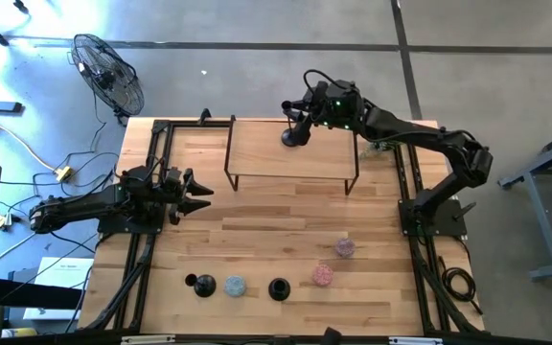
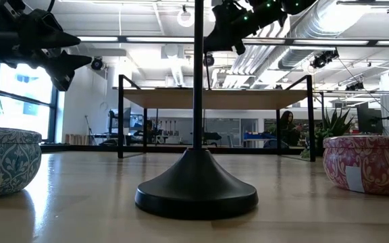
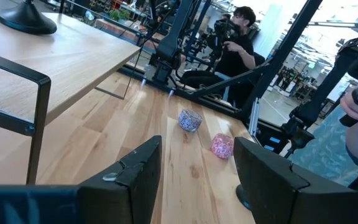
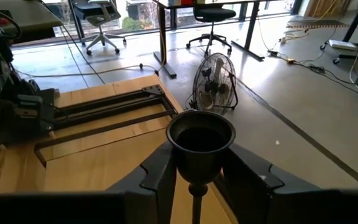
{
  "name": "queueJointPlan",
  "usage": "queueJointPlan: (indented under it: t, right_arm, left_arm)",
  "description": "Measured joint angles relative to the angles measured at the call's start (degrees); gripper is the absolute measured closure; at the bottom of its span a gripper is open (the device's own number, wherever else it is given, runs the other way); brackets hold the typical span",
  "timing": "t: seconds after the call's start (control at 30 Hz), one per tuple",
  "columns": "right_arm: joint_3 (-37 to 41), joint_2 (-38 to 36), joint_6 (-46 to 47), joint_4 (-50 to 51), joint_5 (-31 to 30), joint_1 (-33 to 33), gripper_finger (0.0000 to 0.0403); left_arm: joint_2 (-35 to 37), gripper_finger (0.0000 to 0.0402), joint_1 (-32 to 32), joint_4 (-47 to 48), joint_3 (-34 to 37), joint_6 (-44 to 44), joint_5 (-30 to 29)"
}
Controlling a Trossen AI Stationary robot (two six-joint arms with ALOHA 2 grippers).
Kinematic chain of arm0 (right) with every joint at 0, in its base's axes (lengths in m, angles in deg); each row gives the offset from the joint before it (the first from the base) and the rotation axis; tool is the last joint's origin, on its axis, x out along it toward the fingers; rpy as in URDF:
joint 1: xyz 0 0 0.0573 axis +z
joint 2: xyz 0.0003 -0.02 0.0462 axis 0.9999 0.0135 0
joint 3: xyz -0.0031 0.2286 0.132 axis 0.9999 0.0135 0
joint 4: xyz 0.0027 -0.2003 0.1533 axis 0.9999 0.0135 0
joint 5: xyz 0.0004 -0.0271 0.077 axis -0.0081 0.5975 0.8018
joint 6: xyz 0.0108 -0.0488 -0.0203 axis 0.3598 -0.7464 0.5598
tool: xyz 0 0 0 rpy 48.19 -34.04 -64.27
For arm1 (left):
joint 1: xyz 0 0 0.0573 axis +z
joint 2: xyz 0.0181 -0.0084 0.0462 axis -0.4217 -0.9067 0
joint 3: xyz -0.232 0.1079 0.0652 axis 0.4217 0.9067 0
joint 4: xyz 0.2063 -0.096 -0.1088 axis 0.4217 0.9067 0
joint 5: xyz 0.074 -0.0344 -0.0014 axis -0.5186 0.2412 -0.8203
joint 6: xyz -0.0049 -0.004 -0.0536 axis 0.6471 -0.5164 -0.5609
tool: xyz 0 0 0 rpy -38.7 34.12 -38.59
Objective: Pick & Place candle stick holders
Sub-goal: Put the top black candle holder on the shelf, then put the red scented candle on the shelf
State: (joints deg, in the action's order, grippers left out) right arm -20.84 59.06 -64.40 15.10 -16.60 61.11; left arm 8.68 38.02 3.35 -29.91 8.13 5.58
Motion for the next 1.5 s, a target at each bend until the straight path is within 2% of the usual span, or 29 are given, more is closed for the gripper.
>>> queueJointPlan:
  t: [0.3,0.57,0.8,1.03,1.5]
  right_arm:
    - [0.22,0.12,0.04,1.15,0.91,0.89,0.0272]
    - [0.22,0.09,-0.27,0.66,-3.69,2.45,0.021]
    - [0.2,0.09,-0.55,0.24,-4.4,2.69,0.0165]
    - [-0.78,0.09,-3.28,-0.21,-7.91,2.69,0.0159]
    - [-7.67,-0.26,-5.02,0.72,-8.03,3.07,0.0159]
  left_arm:
    - [0.0,0.0204,0.02,0.0,0.0,0.0,0.0]
    - [0.0,0.0204,0.02,0.0,0.0,-0.02,0.2]
    - [0.0,0.0204,0.01,0.24,0.0,-0.02,0.19]
    - [-0.02,0.0204,0.02,1.41,0.0,-0.02,0.15]
    - [-0.02,0.0204,0.01,1.52,0.0,-0.02,-0.07]
